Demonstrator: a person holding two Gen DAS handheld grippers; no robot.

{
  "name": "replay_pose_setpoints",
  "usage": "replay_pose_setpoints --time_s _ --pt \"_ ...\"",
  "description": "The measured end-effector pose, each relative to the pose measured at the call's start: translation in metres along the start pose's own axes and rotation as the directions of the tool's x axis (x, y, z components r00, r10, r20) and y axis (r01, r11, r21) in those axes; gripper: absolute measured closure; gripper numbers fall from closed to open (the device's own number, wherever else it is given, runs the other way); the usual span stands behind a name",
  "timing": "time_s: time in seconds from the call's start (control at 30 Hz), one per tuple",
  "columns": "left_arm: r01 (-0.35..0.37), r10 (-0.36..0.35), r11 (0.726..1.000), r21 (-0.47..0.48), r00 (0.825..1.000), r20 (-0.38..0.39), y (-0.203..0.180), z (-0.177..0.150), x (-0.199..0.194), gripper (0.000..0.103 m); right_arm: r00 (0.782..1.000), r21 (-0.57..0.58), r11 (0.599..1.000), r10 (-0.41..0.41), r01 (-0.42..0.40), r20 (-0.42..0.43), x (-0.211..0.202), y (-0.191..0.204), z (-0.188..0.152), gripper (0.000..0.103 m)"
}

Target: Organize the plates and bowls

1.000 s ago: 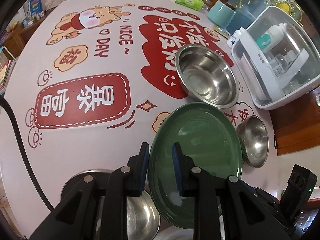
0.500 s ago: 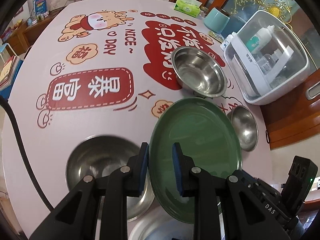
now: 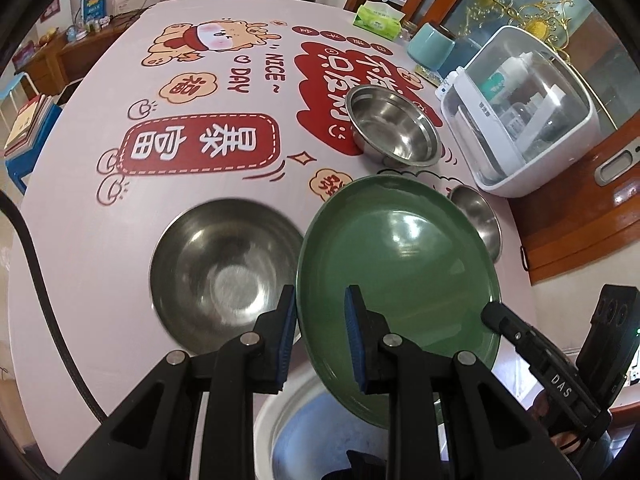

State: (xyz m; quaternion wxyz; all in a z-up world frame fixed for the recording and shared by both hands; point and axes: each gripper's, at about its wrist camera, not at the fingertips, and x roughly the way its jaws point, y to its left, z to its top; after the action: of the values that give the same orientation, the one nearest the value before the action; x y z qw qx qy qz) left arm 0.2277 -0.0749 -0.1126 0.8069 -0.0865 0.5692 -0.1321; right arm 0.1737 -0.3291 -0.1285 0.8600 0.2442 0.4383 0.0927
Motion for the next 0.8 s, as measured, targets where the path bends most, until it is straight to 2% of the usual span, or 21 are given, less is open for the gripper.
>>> replay_pose_setpoints --time_s 0.5,0.8 --pt "0.012 -0.012 1.0 0.006 0.999 0.035 0.001 -0.044 -0.031 0.082 0.998 -0.054 0.999 0.0 0.004 0.059 -0.034 0.018 -0.021 0.091" --pt "0.017 -0.017 1.0 0.023 1.0 0.023 -0.001 -0.065 -0.037 0.081 0.998 -0.079 0.996 -0.032 0.035 0.049 -0.043 0.023 -0.033 0.091"
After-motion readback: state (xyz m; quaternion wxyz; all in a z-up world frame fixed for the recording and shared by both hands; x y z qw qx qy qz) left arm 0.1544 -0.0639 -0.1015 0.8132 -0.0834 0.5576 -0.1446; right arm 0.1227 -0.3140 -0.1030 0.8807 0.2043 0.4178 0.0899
